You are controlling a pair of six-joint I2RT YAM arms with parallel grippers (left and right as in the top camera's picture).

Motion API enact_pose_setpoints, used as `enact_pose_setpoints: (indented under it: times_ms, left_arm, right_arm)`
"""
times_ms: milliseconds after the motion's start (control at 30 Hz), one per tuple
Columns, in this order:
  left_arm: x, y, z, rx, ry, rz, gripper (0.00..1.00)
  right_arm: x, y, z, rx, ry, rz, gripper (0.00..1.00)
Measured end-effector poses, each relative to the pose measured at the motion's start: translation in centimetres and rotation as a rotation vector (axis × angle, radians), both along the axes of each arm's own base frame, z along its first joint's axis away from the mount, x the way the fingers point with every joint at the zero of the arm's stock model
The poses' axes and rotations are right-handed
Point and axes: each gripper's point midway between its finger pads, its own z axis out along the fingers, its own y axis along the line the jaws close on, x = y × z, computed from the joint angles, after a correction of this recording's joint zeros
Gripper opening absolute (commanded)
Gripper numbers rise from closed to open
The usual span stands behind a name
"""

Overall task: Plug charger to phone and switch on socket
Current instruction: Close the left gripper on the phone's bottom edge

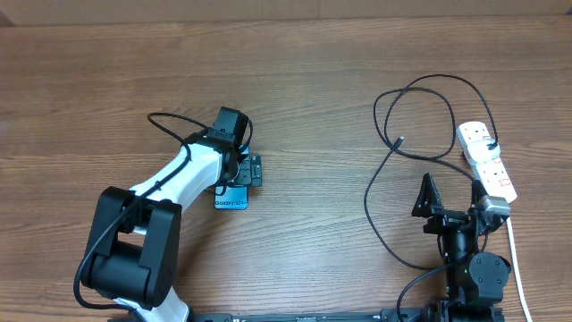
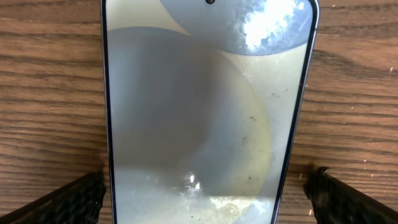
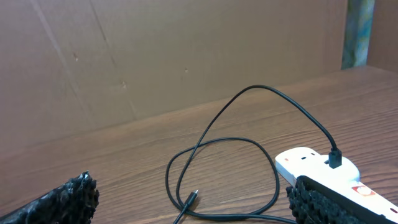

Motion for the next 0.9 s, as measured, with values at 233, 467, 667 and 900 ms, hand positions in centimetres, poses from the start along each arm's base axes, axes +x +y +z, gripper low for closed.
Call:
enact_pose_setpoints:
  times_ms: [233, 467, 667, 900]
  left_arm:
    - [-0.1, 0.0, 0.0, -0.002, 0.007, 0.0, 1.0]
    - [-1.7, 0.9, 0.0, -0.004, 0.099, 0.024, 1.0]
    - [-2.3, 1.0, 0.5, 0.001, 0.17, 0.028, 1.0]
    - [0.5, -0.2, 3.1, -0.036, 0.104, 0.004, 1.0]
  right_arm:
    - [0.0, 0.0, 0.0, 0.0, 0.0, 0.0, 1.0]
    - [0.0, 0.0, 0.0, 0.0, 0.0, 0.0, 1.0]
    - [0.0, 0.0, 0.0, -0.001, 0.0, 0.0, 1.0]
    - [0.0, 0.0, 0.0, 0.0, 0.0, 0.0, 1.0]
